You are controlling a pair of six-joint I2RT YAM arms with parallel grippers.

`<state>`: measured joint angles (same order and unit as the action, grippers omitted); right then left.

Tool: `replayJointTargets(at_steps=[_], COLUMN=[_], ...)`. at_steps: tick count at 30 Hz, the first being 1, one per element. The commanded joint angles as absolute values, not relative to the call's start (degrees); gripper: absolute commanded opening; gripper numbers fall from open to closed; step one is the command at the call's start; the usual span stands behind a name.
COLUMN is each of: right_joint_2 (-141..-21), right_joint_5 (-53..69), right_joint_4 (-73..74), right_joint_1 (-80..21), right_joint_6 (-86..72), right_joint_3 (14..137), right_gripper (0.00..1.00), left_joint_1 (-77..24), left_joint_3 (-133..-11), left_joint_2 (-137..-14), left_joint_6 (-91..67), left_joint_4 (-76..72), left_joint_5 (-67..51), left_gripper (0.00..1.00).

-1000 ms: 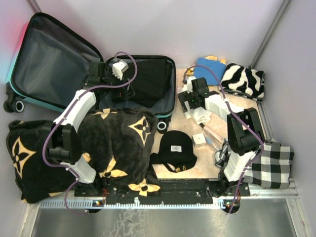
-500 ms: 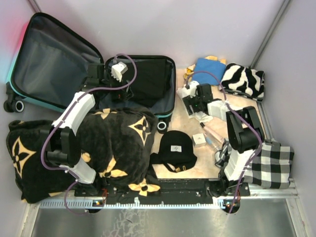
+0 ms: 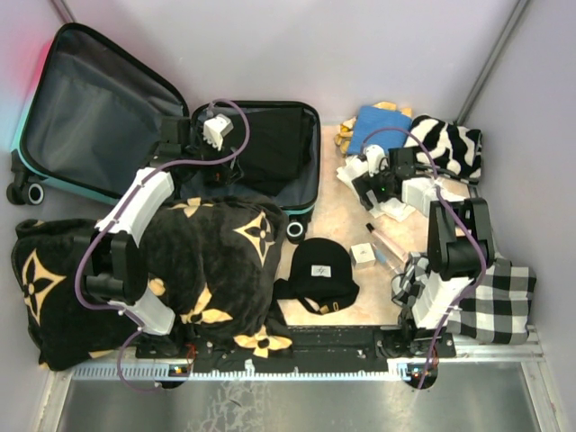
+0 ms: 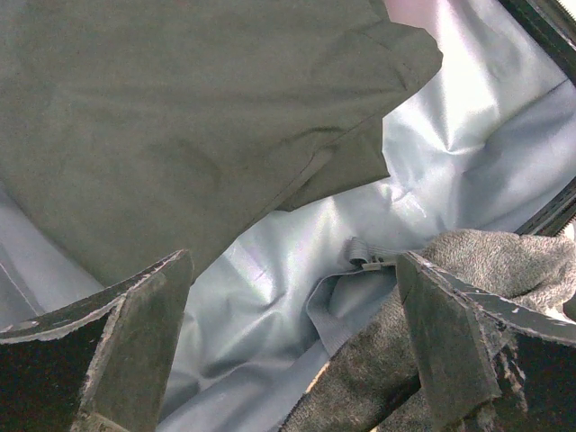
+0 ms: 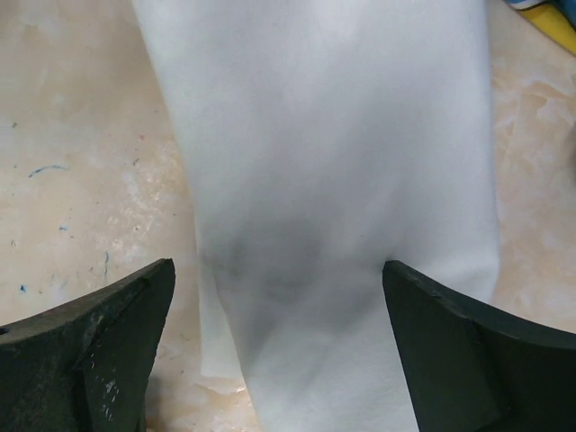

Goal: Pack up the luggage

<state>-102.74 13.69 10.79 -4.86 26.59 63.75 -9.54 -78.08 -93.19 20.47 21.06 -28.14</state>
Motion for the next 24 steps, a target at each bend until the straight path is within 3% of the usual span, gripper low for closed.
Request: replayJointTargets(at_steps=[1,10,15,19,21,24], right_joint_2=[-99.0,-106.7,-109.4,-112.8,-112.7,-111.4], right_joint_5=[13.2,0.8,-1.0,2.3,4.8,8.3], right_joint_4=[7.4,4.8,7.4,14.4,17.3,22.4], right_joint_1=[-6.1,-10.1,-9.1,-6.0,-4.0,-2.9], right_joint_6=[27.3,24.5,24.6,24.9,25.0,26.7], right_joint_3=[62.9,61.7,63.2,69.9,73.1,78.5], right_gripper=[0.99,0.89,0.53,0.15,0.0,0.0], left_joint_1=[-9.3,-9.3,-9.3,-9.1,-8.9,-8.9], left_joint_3=[-80.2,-81.0,-81.4,-82.9,-83.4,-83.9], left_joint_2=[-93.5,-93.7,-93.6,-94.2,-94.3,-94.2], left_joint_6=[20.9,20.7,20.2,19.1,18.8,18.4], left_joint_4=[21.5,22.4,22.4,22.7,22.8,22.8], left_joint_5=[-29.3,-28.5,-28.0,-27.9,-28.1,-28.4], left_gripper=[1.0,1.0,0.99,0.99,0.99,0.98])
